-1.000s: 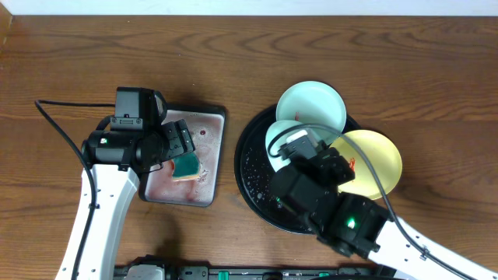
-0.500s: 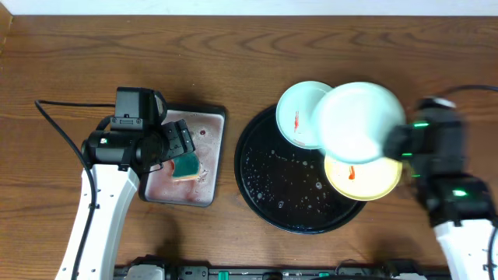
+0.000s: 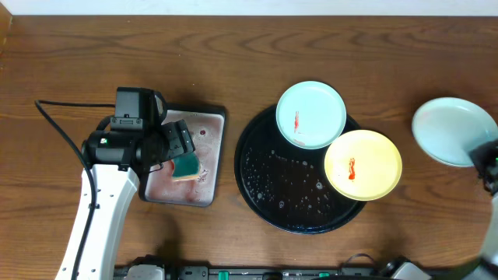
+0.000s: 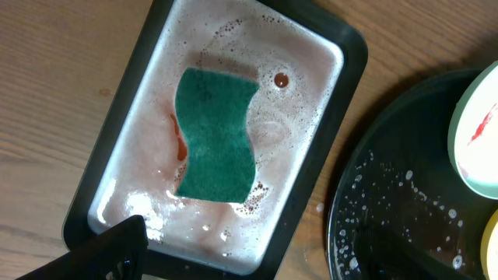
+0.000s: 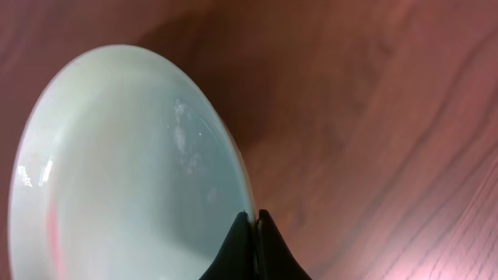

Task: Clean dirty plates on tray and stack at the side
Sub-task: 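Lift the green plate and set it on the table at right, then grasp the yellow plate edge with the right gripper and lift it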

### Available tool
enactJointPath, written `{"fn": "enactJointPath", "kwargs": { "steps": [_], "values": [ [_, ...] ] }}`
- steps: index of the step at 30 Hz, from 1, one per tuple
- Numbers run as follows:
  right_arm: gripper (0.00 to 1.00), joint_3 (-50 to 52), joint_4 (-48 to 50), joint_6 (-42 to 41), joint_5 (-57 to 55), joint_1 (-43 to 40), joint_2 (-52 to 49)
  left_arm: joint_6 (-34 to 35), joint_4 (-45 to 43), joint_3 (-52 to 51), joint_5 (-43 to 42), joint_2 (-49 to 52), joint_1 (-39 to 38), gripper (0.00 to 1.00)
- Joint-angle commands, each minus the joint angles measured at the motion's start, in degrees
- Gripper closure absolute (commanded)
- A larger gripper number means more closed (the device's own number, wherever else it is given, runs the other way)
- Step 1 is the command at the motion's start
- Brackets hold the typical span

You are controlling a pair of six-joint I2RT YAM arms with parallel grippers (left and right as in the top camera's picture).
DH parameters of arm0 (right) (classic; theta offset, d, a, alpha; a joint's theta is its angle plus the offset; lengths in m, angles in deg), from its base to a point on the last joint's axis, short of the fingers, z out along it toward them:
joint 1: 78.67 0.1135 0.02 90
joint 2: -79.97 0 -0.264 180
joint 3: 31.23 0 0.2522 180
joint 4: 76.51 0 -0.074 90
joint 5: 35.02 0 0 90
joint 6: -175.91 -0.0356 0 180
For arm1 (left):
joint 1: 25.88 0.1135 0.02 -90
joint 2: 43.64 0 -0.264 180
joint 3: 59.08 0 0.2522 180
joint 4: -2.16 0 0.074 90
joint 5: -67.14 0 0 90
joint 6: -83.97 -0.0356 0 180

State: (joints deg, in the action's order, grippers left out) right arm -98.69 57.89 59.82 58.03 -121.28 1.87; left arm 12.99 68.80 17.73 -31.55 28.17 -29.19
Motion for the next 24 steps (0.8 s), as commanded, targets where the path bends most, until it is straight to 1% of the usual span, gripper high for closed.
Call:
{"fn": "enactJointPath", "kwargs": {
  "steps": [1,6,10,11,12,13,14,16,19,21,24],
  "values": [
    [0.99,-0.85,2.40,-3.50,1.55,-3.74,-6.16,-0.59,0.22,1.31,0.13,0.15,0.13,0.15],
    [0.99,-0.85,4.83,-3.37,4.83,-4.46,-13.60,-0.57,0.22,1.31,0.13,0.15,0.13,0.15],
    [0.99,-0.85,7.89,2.10,7.56,-3.02,-15.39,-0.59,0.22,1.31,0.13,0.15,0.13,0.15],
    [0.80,-0.87,8.33,3.65,7.65,-2.40,-14.82,-0.59,0.22,1.31,0.13,0.15,0.13,0.15],
    [0.53,-0.87,8.31,3.67,8.26,-2.12,-14.12,-0.59,0.22,1.31,0.13,0.15,0.13,0.15],
    [0.46,-0.87,8.26,3.91,9.27,-1.81,-13.25,-0.59,0.22,1.31,0.13,0.15,0.13,0.15],
    [0.41,-0.87,8.28,4.44,10.91,-1.46,-12.11,-0.59,0.22,1.31,0.13,0.15,0.13,0.15],
    [0.39,-0.87,8.02,5.90,14.58,-0.26,-8.52,-0.57,0.22,1.31,0.13,0.15,0.13,0.15],
    [0.40,-0.87,5.68,7.82,17.64,2.60,-2.43,-0.59,0.22,1.31,0.13,0.15,0.13,0.15],
    [0.41,-0.87,2.29,9.84,19.15,5.68,1.77,-0.59,0.22,1.31,0.13,0.15,0.13,0.15],
    [0.43,-0.87,-7.04,15.52,17.99,14.58,7.50,-0.57,0.22,1.31,0.13,0.15,0.13,0.15]
  ]
}}
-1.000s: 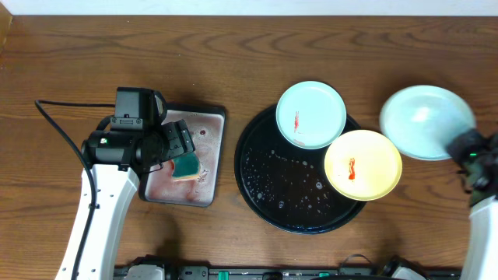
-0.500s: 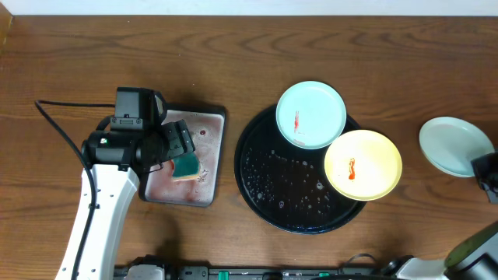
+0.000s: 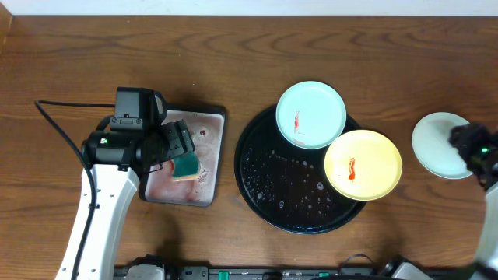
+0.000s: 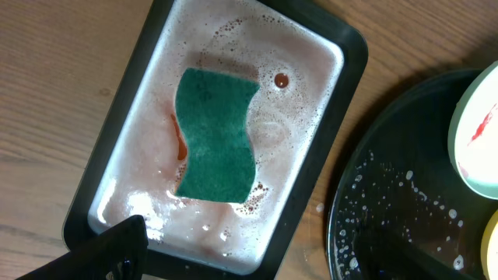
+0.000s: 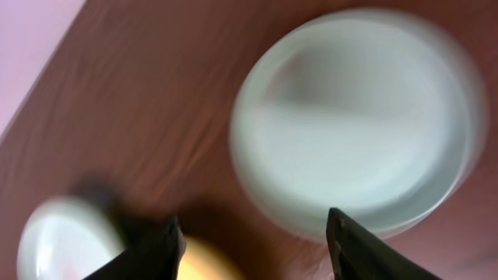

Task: Clean dirty plates on tray and stack at the side
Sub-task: 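Grasp the yellow plate edge with the right gripper and lift it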

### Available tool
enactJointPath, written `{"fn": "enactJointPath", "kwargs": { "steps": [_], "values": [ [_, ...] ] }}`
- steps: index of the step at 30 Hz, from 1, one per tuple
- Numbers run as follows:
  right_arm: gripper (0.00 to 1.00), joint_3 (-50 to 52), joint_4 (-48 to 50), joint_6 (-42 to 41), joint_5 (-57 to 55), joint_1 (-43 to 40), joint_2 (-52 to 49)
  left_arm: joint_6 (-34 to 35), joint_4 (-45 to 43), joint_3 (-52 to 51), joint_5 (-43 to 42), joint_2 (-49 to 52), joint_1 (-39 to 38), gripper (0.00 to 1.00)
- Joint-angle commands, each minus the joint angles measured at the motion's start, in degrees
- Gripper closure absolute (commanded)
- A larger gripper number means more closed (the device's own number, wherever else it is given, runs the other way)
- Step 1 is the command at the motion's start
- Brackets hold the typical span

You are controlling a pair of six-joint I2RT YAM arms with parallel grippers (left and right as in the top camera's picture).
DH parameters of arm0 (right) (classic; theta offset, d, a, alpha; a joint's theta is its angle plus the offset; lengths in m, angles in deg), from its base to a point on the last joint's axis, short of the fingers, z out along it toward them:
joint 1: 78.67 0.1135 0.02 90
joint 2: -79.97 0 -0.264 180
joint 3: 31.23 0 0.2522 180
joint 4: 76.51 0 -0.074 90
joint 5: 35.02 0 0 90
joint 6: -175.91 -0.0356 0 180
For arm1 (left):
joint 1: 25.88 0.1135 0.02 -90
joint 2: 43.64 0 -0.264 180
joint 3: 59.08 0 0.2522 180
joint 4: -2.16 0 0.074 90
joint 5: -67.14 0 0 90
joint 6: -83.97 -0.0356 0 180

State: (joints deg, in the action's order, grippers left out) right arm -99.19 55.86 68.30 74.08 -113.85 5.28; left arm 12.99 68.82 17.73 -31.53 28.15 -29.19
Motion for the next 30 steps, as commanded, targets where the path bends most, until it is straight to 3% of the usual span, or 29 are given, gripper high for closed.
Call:
{"fn": "enactJointPath", "kwargs": {
  "steps": [1,4,8,14,18,19,22,26,30],
  "values": [
    [0.43,-0.35,-7.72,7.67,-0.50,10.19,4.85,-0.57,0.20,1.31,0.11,0.17,0.13,0.15],
    [0.42,-0.24,-13.70,8.04,-13.09,19.63,4.63,-0.57,0.20,1.31,0.11,0.17,0.13,0.15],
    [0.38,1.11,-14.67,4.00,-31.65,28.02,1.86,-0.59,0.20,1.31,0.11,0.17,0.13,0.15],
    [0.43,1.18,-14.14,-0.37,-35.17,29.49,-4.50,-0.59,0.20,1.31,0.11,0.17,0.13,0.15],
    [0.53,1.18,-13.66,-0.37,-32.87,29.49,-9.40,-0.57,0.20,1.31,0.11,0.17,0.13,0.15],
    [0.65,1.18,-13.40,-0.39,-32.04,29.51,-11.43,-0.59,0.20,1.31,0.11,0.17,0.13,0.15],
    [0.71,1.18,-12.52,-0.39,-29.86,29.57,-14.62,-0.57,0.20,1.31,0.11,0.17,0.13,0.15],
    [0.99,1.11,-13.46,-0.39,-29.75,29.59,-15.47,-0.59,0.20,1.31,0.11,0.17,0.13,0.15],
    [0.99,0.92,-15.34,-0.11,-29.33,29.62,-11.54,-0.59,0.20,1.31,0.11,0.17,0.13,0.15]
  ]
}}
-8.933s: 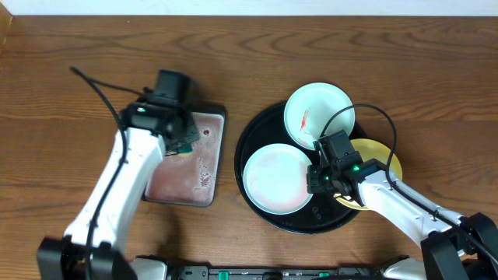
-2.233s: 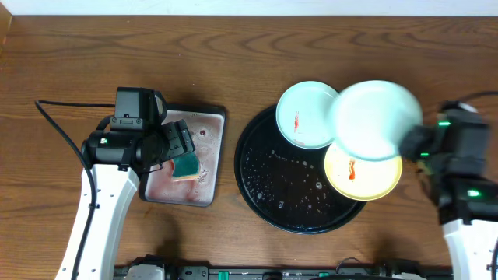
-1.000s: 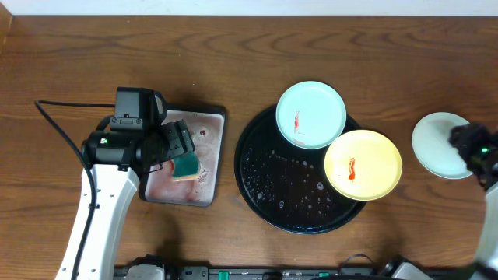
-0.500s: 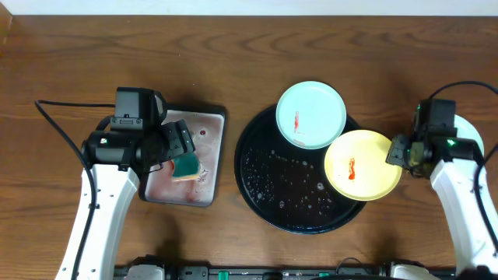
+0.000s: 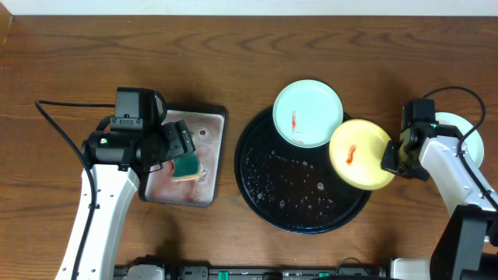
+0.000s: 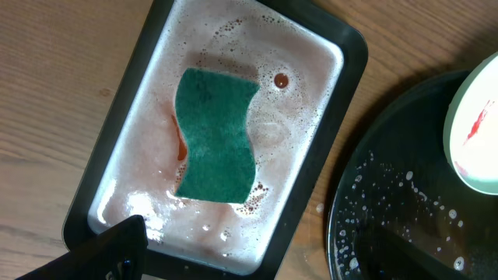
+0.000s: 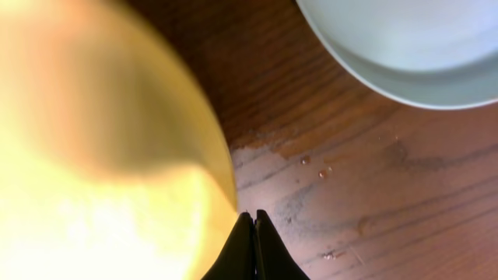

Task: Clean dirty plates on tray and stack at the side
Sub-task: 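Grasp the yellow plate edge with the right gripper and lift it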

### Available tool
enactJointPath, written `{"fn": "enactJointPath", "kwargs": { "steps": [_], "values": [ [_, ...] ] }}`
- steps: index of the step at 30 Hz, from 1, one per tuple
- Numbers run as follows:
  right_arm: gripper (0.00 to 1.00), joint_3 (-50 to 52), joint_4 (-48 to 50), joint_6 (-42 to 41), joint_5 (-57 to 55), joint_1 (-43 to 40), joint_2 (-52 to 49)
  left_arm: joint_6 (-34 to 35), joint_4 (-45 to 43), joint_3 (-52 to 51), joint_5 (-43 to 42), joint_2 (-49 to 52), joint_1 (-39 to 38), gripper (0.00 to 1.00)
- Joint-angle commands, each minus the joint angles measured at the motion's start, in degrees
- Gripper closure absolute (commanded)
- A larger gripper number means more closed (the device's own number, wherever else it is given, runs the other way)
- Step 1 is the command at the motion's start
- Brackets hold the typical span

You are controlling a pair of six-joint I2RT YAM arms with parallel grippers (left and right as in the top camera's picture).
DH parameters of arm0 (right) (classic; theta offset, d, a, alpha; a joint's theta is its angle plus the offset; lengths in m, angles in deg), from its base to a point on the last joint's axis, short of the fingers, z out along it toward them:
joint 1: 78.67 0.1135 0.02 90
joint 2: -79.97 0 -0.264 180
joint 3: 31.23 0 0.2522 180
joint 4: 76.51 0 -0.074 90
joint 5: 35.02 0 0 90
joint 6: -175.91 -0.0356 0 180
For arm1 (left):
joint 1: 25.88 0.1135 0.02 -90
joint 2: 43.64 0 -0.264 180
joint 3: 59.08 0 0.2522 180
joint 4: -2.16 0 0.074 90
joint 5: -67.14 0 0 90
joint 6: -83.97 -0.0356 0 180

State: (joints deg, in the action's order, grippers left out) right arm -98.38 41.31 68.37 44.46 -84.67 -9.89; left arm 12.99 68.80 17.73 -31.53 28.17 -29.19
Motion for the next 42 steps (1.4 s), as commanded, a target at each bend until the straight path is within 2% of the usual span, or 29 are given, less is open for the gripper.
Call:
{"fn": "enactJointPath", "kwargs": {
  "steps": [1,11,15,16,17,19,20,27,29,32,35,37,42],
  "values": [
    [0.99,0.11,-1.20,0.09,0.28,0.44,4.81,-0.57,0.22,1.31,0.11,0.15,0.13,0.15],
    [0.99,0.13,-4.46,2.38,5.62,0.48,17.77,-0.57,0.22,1.31,0.11,0.15,0.13,0.15],
    [0.99,0.39,-3.76,0.35,5.46,-0.44,17.29,-0.59,0.22,1.31,0.11,0.15,0.13,0.15],
    [0.94,0.57,-3.26,-0.26,5.62,-1.03,16.74,-0.57,0.22,1.31,0.11,0.15,0.13,0.15],
    [0.84,0.81,-2.45,-0.72,6.47,-2.12,15.76,-0.57,0.22,1.31,0.11,0.15,0.13,0.15],
    [0.72,1.25,-0.68,-0.72,9.09,-5.42,12.59,-0.57,0.22,1.31,0.11,0.15,0.13,0.15],
    [0.68,1.29,-0.28,-0.72,10.01,-6.62,11.39,-0.57,0.22,1.31,0.11,0.15,0.13,0.15],
    [0.57,1.29,4.33,2.27,28.06,-18.40,-2.64,-0.59,0.22,1.31,0.11,0.15,0.13,0.15],
    [0.57,1.29,5.25,3.37,30.67,-19.63,-6.14,-0.59,0.22,1.31,0.11,0.15,0.13,0.15],
    [0.64,1.29,6.80,3.45,30.80,-20.55,-10.19,-0.57,0.22,1.31,0.11,0.15,0.13,0.15],
    [0.90,1.27,7.32,3.45,31.17,-20.59,-11.10,-0.57,0.22,1.31,0.11,0.15,0.13,0.15],
    [0.99,1.27,6.84,3.50,30.86,-20.59,-9.88,-0.59,0.22,1.31,0.11,0.15,0.13,0.15],
    [0.99,1.27,5.11,3.52,28.98,-20.52,-3.91,-0.59,0.22,1.31,0.11,0.15,0.13,0.15]
  ]
}}
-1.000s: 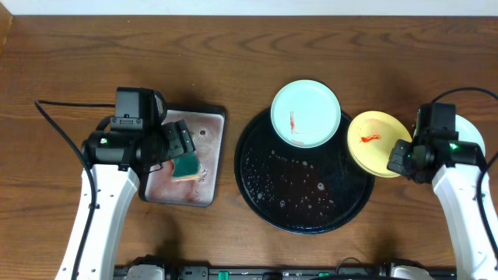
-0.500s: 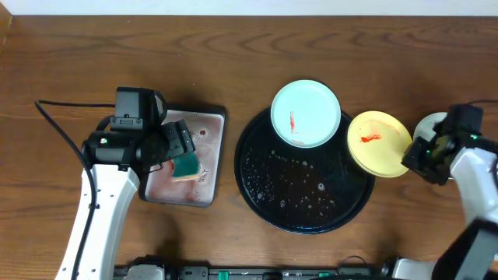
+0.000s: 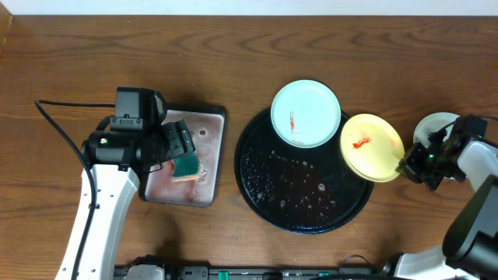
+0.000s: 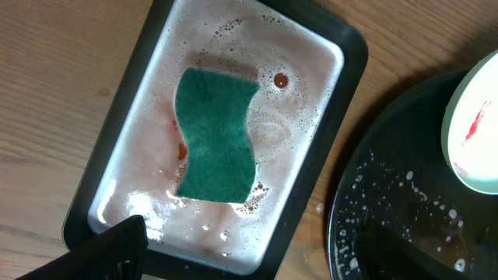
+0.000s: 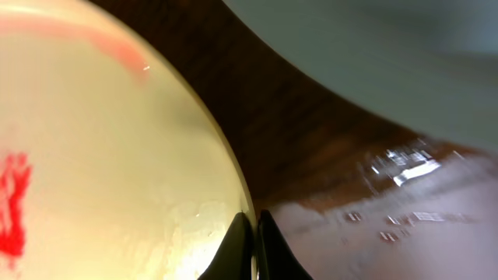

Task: Clean dirty plates on tray and stack at the side
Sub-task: 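Grasp the yellow plate edge with the right gripper and lift it, then lower the yellow plate onto the black tray's front center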

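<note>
My right gripper (image 3: 406, 165) is shut on the rim of the yellow plate (image 3: 371, 147), which bears a red smear and is tilted up at the right edge of the round black tray (image 3: 268, 198). In the right wrist view the fingertips (image 5: 250, 225) pinch that yellow plate (image 5: 101, 163). A pale blue plate (image 3: 305, 113) with a red smear lies on the tray's far side. Another pale blue plate (image 3: 433, 128) lies on the table at the right. My left gripper (image 4: 249, 249) hangs open over the soapy basin (image 4: 315, 167), where a green sponge (image 4: 215, 134) floats.
The black basin (image 3: 212, 155) of pinkish soapy water stands left of the tray. Soap flecks dot the tray floor (image 4: 389, 210). A black cable (image 3: 54, 124) runs along the table left of my left arm.
My right gripper has moved right and lifted with the yellow plate, which now tilts further off the tray's right edge. The blue plate on the tray and my left arm are unchanged.
My right gripper held a pale blue plate at the far right. Then it stood open over that plate, set down on the table. Then it was shut on the yellow plate's rim at the tray, and now holds it lifted. My left gripper stayed open over the basin.
</note>
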### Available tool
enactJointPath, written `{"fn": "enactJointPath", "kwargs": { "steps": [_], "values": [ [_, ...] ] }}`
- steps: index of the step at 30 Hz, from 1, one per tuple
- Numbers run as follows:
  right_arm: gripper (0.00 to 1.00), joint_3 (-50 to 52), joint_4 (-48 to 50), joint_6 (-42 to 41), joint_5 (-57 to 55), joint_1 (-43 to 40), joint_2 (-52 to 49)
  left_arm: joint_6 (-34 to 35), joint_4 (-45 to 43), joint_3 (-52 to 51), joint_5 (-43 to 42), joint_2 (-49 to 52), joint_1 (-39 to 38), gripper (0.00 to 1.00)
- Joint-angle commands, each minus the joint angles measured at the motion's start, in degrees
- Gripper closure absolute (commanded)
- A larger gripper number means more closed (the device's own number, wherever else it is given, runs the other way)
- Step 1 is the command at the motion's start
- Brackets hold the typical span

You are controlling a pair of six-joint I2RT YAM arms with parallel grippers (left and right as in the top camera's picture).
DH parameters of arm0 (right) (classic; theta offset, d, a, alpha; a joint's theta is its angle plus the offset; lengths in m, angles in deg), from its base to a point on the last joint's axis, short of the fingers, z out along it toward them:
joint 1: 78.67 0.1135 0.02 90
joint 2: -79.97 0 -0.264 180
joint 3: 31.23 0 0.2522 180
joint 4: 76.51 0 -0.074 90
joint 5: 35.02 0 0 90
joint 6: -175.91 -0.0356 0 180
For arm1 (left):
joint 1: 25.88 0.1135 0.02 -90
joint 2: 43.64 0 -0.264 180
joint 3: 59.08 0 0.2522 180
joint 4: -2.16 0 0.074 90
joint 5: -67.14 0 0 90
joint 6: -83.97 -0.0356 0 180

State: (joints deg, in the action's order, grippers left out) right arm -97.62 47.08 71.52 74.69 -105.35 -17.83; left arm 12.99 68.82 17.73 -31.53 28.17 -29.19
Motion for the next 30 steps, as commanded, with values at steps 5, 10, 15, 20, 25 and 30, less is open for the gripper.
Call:
{"fn": "enactJointPath", "kwargs": {
  "steps": [5,10,15,20,25,30],
  "values": [
    [0.99,0.50,-3.37,2.60,-1.22,1.66,12.35,-0.57,0.20,1.31,0.11,0.15,0.13,0.15],
    [0.99,0.52,-7.41,6.01,-1.25,8.85,18.78,-0.57,0.20,1.31,0.11,0.15,0.13,0.15],
    [0.99,0.57,-10.73,7.43,-1.25,19.65,20.33,-0.59,0.20,1.31,0.11,0.15,0.13,0.15],
    [0.99,3.85,-8.46,3.67,-3.58,30.69,20.15,-0.59,0.20,1.31,0.11,0.15,0.13,0.15],
    [0.99,8.50,-0.68,0.72,-7.04,36.48,19.71,-0.57,0.20,1.31,0.11,0.15,0.13,0.15],
    [0.82,10.32,6.32,10.23,-6.80,39.23,19.28,-0.59,0.20,1.31,0.11,0.15,0.13,0.15]
  ]
}}
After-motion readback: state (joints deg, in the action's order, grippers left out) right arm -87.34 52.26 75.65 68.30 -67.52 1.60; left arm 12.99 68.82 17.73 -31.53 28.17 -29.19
